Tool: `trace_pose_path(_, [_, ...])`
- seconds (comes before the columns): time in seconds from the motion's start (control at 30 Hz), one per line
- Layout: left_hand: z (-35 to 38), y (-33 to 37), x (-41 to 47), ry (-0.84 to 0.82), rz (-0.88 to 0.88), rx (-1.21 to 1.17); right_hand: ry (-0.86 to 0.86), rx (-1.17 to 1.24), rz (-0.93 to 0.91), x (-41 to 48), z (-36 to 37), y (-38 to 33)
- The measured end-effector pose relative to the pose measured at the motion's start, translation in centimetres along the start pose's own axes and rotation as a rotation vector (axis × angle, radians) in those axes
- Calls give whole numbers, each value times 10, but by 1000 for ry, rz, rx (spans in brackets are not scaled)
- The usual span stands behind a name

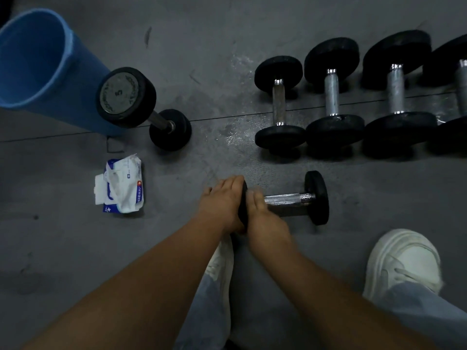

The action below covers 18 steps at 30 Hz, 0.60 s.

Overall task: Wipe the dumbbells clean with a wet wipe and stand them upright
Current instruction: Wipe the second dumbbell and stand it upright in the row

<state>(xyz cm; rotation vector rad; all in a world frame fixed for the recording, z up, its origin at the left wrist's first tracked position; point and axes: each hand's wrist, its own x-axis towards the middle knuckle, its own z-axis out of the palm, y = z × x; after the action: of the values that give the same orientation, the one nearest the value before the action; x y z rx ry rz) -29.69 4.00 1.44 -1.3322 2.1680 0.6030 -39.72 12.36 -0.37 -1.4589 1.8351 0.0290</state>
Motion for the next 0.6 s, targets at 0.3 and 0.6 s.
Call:
trace_pose_path(0.3, [-8, 2, -9, 129, 46, 121, 19, -26, -2, 12, -4, 2])
trace_pose_path(0.6, [20, 16, -23, 201, 9, 107, 72, -60, -13, 11, 6, 4])
